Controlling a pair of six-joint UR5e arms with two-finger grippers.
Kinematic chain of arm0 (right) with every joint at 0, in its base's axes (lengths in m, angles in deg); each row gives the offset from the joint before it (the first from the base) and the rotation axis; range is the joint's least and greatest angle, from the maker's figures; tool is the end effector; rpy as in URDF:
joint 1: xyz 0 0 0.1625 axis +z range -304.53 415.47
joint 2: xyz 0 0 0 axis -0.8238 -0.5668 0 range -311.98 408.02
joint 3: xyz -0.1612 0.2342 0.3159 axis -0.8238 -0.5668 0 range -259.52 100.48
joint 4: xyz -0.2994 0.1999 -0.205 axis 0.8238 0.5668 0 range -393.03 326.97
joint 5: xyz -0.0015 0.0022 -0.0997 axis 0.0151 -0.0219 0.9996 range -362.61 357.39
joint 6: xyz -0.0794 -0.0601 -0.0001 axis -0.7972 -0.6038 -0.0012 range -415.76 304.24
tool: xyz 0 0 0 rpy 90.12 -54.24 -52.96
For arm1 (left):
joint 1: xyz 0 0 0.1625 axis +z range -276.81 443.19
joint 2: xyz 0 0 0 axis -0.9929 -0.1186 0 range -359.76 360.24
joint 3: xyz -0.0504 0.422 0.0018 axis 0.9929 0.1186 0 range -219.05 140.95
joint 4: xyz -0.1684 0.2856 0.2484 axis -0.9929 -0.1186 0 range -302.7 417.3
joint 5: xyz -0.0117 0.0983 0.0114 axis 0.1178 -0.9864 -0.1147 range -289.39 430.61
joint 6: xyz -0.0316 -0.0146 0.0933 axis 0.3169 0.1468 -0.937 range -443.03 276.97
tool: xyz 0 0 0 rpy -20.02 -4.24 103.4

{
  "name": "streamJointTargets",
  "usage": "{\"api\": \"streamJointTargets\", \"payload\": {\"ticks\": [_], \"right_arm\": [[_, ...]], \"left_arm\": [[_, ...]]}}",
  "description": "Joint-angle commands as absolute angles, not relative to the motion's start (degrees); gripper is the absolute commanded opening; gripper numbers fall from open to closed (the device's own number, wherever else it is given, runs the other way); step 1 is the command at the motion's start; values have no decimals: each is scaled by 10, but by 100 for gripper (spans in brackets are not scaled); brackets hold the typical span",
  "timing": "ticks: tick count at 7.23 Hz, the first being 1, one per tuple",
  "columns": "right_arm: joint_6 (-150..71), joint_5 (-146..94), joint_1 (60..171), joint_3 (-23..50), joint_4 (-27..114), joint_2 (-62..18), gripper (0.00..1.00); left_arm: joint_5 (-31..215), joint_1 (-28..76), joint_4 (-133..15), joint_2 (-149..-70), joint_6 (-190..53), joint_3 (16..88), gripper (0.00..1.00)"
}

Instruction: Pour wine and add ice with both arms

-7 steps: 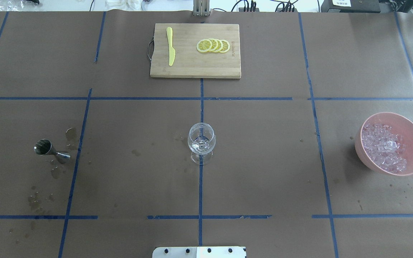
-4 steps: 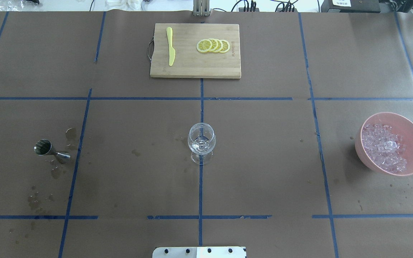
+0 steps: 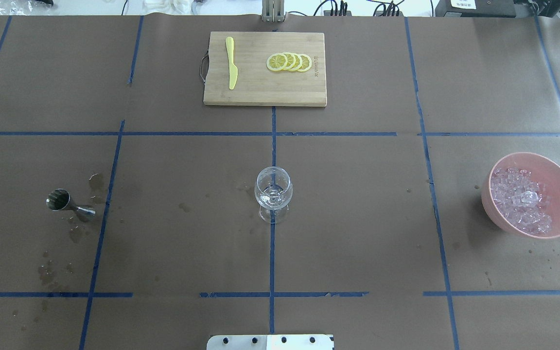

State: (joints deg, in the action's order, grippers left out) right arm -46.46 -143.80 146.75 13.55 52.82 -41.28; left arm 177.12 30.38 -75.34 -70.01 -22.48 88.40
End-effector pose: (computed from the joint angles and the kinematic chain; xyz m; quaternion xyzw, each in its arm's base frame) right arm 0.0670 -0.5026 0.6097 0.0320 -0.4343 0.0532 0.8986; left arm 0.1354 -0.3521 0.4039 0.2336 0.4562 -0.1025 0.8525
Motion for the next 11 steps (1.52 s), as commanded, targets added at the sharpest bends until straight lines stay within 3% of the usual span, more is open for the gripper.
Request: {"api": "streamJointTargets", "payload": {"ticks": [1, 4, 6, 11], "right_arm": [[-436, -1450, 1463, 139, 533, -411, 100], [-434, -1442, 1460, 145, 525, -414, 100], [-433, -1445, 1460, 146, 525, -411, 100], [-421, -1446, 1460, 168, 527, -413, 100]], "left_arm": [[1609, 445, -820, -653, -120, 889, 99], [1355, 654, -805, -635, -3, 886, 98], [1240, 735, -751, -636, 49, 881, 98], [1087, 792, -749, -688, 100, 758, 98]]}}
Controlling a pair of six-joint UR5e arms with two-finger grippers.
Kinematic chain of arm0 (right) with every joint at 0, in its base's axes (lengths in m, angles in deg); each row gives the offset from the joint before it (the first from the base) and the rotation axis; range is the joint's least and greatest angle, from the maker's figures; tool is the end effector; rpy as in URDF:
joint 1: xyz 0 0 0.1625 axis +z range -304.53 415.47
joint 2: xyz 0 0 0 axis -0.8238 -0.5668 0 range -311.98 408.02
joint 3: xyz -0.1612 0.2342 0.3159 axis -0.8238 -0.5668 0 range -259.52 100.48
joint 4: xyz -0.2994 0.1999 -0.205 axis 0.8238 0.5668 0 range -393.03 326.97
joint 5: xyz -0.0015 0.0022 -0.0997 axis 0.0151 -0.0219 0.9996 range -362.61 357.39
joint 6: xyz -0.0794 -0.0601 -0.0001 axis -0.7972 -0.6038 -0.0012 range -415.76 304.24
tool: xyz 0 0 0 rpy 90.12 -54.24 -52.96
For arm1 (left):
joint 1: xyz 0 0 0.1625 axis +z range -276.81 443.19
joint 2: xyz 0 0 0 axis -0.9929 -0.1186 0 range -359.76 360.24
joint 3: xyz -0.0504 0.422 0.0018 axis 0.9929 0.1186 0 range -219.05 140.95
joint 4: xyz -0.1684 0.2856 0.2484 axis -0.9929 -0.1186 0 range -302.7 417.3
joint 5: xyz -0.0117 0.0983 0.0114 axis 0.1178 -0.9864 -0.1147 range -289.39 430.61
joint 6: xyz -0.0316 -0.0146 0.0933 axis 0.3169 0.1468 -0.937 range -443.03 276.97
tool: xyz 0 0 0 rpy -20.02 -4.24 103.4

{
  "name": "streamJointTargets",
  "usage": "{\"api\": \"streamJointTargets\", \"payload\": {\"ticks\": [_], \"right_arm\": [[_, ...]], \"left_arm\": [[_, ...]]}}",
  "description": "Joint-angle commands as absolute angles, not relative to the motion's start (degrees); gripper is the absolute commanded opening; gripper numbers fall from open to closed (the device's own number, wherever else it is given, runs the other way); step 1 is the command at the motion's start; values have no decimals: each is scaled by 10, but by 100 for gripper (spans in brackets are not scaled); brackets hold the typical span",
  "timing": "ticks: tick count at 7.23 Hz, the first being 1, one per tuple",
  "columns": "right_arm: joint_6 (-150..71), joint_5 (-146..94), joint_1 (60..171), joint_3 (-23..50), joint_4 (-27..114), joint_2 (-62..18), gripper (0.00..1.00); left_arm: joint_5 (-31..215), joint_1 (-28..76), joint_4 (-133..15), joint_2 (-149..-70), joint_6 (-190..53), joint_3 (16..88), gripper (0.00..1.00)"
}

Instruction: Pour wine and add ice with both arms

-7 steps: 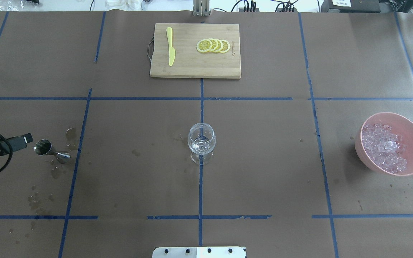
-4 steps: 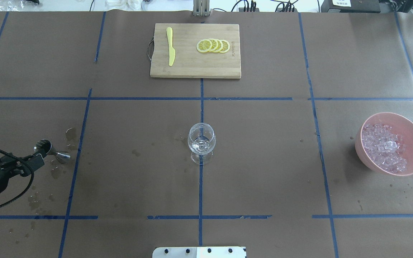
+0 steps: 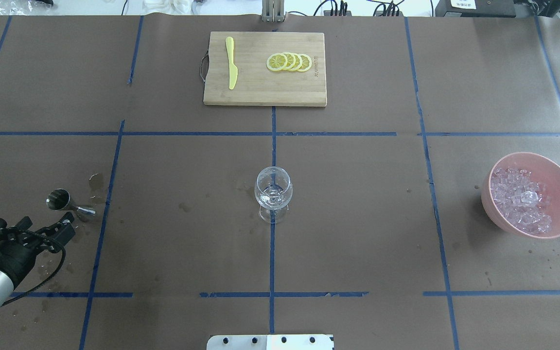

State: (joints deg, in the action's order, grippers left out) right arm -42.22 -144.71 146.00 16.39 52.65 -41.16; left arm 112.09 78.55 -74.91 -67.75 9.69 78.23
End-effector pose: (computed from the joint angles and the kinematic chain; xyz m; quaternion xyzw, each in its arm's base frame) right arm 0.0595 -0.5047 0.5823 0.0365 -0.4441 0.0676 0.8927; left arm 0.3294 -0.2353 0.4917 0.3821 0.3606 -0.2186 0.8223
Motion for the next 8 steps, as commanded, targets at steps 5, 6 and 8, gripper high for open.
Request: {"api": "streamJointTargets", "payload": {"ticks": [5, 6, 8], "right_arm": [[-386, -1441, 1450, 196, 527, -415, 100], [-375, -1440, 1446, 203, 528, -415, 100], [-311, -1438, 1421, 235, 527, -415, 100]], "left_arm": [[987, 791, -749, -792, 101, 643, 94], [985, 791, -750, -792, 101, 634, 89], [985, 791, -750, -794, 124, 611, 75]]}}
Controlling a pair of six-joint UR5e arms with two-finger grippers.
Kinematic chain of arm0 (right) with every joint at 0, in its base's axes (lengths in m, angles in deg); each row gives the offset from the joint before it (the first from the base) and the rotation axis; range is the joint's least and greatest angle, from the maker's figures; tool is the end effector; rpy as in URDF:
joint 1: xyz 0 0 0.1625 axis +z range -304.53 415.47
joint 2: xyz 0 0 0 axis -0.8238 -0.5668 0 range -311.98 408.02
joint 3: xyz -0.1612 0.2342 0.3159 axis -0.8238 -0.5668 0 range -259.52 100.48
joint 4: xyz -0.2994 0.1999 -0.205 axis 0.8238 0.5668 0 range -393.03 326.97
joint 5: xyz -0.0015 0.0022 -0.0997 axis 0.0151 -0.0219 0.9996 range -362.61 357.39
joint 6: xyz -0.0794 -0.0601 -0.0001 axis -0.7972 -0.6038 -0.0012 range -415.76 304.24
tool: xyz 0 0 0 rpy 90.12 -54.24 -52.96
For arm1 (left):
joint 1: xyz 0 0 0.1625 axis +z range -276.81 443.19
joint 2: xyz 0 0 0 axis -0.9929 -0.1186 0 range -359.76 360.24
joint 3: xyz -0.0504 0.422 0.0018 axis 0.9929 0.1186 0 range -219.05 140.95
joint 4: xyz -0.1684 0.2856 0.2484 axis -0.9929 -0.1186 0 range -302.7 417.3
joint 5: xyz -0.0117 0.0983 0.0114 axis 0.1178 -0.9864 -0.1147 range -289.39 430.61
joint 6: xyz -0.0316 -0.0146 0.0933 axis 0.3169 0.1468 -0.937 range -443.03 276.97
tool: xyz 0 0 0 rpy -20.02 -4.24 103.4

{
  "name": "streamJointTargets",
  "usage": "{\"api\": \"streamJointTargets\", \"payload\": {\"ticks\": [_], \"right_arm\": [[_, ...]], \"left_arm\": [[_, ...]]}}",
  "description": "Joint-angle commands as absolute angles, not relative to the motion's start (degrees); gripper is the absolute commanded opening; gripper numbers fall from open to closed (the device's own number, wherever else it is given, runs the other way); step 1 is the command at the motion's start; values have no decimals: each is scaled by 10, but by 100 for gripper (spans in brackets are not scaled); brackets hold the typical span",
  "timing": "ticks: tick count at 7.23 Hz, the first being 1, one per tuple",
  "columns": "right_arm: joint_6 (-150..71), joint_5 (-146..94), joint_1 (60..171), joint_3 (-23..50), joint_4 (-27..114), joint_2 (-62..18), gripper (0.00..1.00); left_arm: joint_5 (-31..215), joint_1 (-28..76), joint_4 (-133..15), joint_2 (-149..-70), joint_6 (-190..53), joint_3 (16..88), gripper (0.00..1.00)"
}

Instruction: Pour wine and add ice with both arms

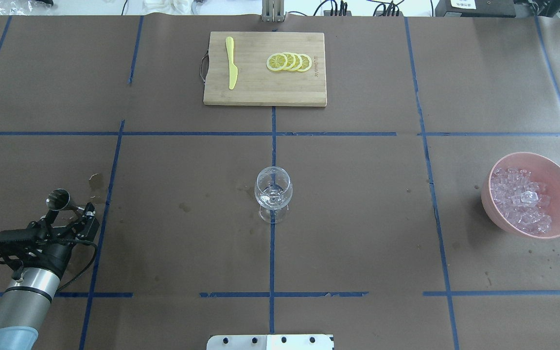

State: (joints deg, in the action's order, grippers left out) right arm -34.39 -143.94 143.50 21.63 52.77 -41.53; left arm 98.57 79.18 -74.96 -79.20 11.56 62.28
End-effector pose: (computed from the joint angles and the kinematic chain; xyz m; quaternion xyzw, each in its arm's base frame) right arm 0.0384 -0.5021 0.5412 0.0346 -0.4452 0.0918 0.8900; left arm 0.4026 -0.2500 0.5412 0.4778 0.3167 -0.2482 0.7809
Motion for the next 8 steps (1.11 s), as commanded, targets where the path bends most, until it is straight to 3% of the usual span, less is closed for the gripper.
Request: {"api": "streamJointTargets", "payload": {"ticks": [1, 5, 8], "right_arm": [[-298, -1438, 1413, 242, 527, -415, 100], [-295, -1438, 1411, 242, 527, -416, 100], [-295, -1438, 1411, 242, 527, -422, 100]], "left_arm": [[985, 791, -750, -794, 124, 615, 68], [974, 791, -751, -794, 124, 621, 56], [972, 791, -753, -794, 124, 621, 29]]}}
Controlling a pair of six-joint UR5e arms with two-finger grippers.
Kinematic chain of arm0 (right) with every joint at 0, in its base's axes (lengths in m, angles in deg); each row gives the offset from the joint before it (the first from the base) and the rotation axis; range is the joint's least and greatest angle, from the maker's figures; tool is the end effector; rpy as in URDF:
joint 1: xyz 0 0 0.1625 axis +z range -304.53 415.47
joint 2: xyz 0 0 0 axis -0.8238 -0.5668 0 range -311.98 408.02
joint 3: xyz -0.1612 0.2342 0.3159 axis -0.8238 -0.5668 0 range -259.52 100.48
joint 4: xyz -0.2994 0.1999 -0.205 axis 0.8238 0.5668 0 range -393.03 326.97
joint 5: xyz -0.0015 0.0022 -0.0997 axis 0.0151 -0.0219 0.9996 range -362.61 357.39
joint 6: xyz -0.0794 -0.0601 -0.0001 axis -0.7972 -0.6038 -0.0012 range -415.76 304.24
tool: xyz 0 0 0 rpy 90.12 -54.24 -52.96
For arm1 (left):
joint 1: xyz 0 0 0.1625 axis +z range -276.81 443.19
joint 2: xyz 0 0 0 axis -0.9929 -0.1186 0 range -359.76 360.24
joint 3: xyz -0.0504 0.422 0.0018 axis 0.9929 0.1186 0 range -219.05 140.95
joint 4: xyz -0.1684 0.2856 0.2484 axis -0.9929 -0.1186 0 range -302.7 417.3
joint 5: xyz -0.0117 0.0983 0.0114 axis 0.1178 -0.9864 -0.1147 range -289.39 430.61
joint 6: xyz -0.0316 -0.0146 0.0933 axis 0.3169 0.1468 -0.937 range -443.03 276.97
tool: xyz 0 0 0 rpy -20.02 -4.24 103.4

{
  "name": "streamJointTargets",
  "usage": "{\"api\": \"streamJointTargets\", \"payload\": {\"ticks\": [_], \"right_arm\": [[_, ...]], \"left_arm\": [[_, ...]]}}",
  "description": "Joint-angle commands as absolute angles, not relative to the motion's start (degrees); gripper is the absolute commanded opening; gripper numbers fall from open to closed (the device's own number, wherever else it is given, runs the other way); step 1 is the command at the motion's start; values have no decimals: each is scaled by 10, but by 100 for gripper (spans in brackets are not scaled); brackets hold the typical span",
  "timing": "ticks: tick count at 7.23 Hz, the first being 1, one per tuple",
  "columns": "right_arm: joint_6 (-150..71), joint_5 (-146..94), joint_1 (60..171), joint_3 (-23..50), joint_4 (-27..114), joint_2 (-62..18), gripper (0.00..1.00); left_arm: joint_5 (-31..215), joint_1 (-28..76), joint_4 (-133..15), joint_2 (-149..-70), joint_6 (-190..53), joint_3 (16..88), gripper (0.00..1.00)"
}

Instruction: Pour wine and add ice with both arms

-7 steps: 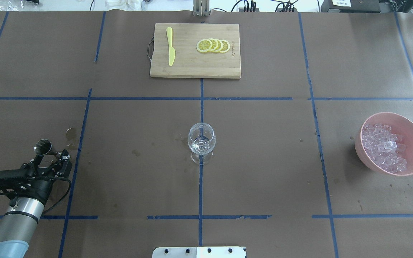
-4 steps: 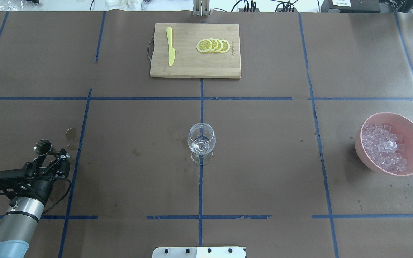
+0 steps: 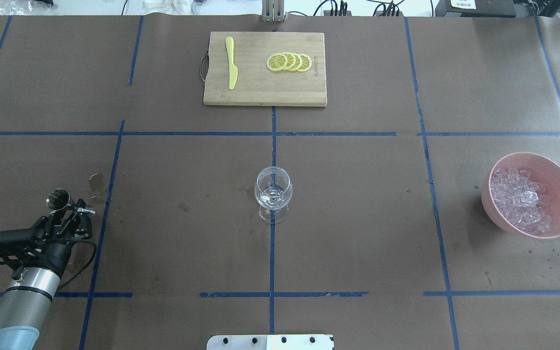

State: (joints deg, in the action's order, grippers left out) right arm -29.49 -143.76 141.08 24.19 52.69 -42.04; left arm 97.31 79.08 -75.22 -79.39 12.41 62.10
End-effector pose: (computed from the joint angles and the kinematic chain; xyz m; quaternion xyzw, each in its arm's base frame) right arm 0.0178 -0.4977 0.5236 0.0229 -0.4484 0.1031 0.8876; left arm 0.4020 -0.2517 0.5395 0.4840 0.3197 -0.2588 0.7724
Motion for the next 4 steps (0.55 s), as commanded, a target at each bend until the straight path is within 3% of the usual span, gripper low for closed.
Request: {"api": "streamJointTargets", "payload": {"ticks": [1, 2, 4], "right_arm": [[-295, -1438, 1411, 242, 527, -422, 100], [-295, -1438, 1410, 242, 527, -422, 100], [-295, -1438, 1411, 242, 527, -422, 100]], "left_arm": [[964, 791, -753, -794, 124, 622, 15], [961, 789, -753, -793, 124, 627, 0], [961, 784, -753, -787, 118, 661, 0]]}}
